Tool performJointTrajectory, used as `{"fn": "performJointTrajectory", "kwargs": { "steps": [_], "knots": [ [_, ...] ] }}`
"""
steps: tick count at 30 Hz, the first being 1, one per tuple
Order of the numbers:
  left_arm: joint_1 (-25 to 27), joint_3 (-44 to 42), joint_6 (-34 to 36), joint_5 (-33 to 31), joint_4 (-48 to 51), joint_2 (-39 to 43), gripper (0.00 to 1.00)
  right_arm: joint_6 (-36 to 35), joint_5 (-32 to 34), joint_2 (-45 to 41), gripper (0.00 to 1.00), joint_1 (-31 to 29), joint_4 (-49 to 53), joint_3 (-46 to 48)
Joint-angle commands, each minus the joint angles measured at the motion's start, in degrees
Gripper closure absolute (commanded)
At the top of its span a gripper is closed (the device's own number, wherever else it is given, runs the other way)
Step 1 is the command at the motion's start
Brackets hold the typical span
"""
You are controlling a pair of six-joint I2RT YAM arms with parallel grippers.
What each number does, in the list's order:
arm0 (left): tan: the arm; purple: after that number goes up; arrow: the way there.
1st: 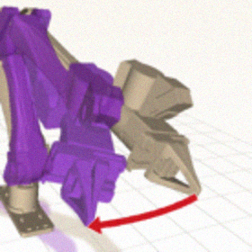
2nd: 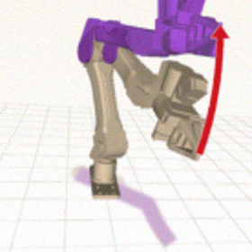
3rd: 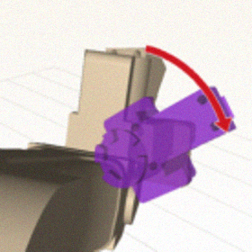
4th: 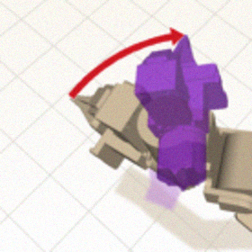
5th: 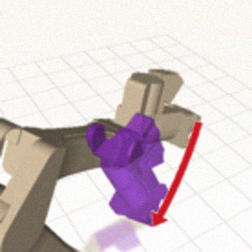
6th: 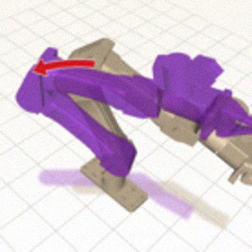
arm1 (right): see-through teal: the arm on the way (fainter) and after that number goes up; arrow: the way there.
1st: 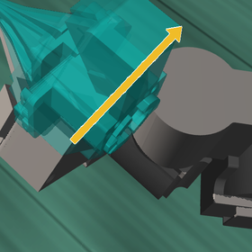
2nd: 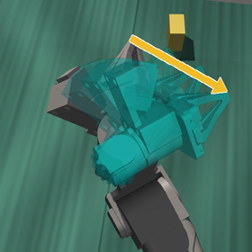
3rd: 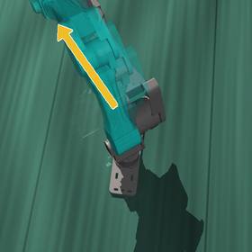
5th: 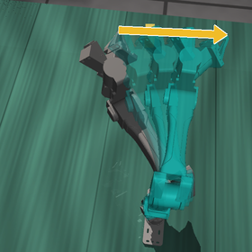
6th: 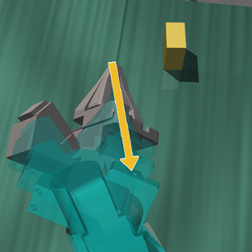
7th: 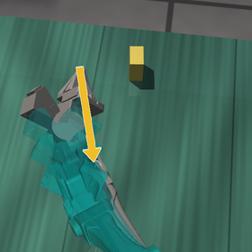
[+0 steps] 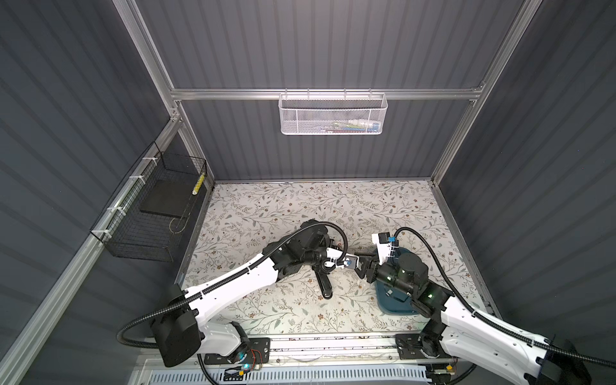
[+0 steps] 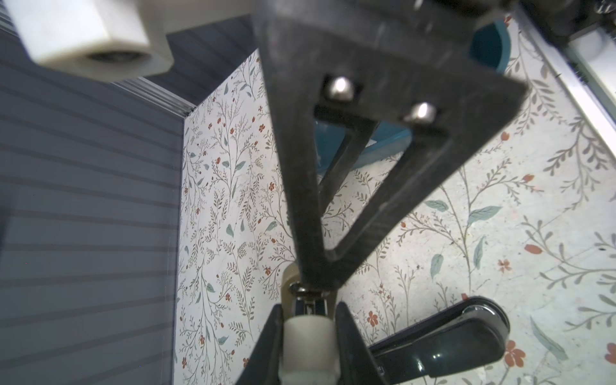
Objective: Load the staples into the stapler
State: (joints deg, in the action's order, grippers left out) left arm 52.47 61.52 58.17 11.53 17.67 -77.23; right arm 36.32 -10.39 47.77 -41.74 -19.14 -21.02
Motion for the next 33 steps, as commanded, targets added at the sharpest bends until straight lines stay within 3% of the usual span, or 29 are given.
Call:
{"fn": "performJointTrajectory", "kwargs": {
  "steps": [1, 5, 10, 14, 20, 28, 33],
  "knots": [
    [0.3, -0.9, -0.8, 4.6, -0.4, 2.2, 1.0, 1.5, -0.6, 1.2, 0.44, -0.4, -3.4, 0.3],
    [0.3, -1.0, -1.3, 4.4, -0.7, 2.2, 1.0, 2.0, 0.8, 4.2, 0.49, -0.5, -3.9, -0.5],
    [0.3, -1.7, -1.0, 5.9, -1.2, 4.5, 1.0, 3.2, 6.9, 7.7, 0.66, -0.4, -2.4, -1.3],
    [-0.2, -2.1, -2.9, 5.8, -2.4, 6.9, 1.0, 3.4, 7.6, 10.2, 0.69, -0.4, -2.9, -1.9],
    [-1.8, -2.3, -4.5, 10.8, -2.8, 8.1, 1.0, 3.1, 5.6, 12.9, 0.69, -0.4, -4.6, -2.6],
    [-5.3, -1.6, -7.1, 15.8, -3.2, 6.7, 1.0, -1.6, 14.1, 4.5, 0.3, -0.3, -0.4, 0.1],
    [-6.6, -1.8, -7.7, 17.3, -3.5, 6.0, 1.0, -9.1, 18.5, -2.7, 0.16, -0.3, 0.2, 3.1]
  ]
}}
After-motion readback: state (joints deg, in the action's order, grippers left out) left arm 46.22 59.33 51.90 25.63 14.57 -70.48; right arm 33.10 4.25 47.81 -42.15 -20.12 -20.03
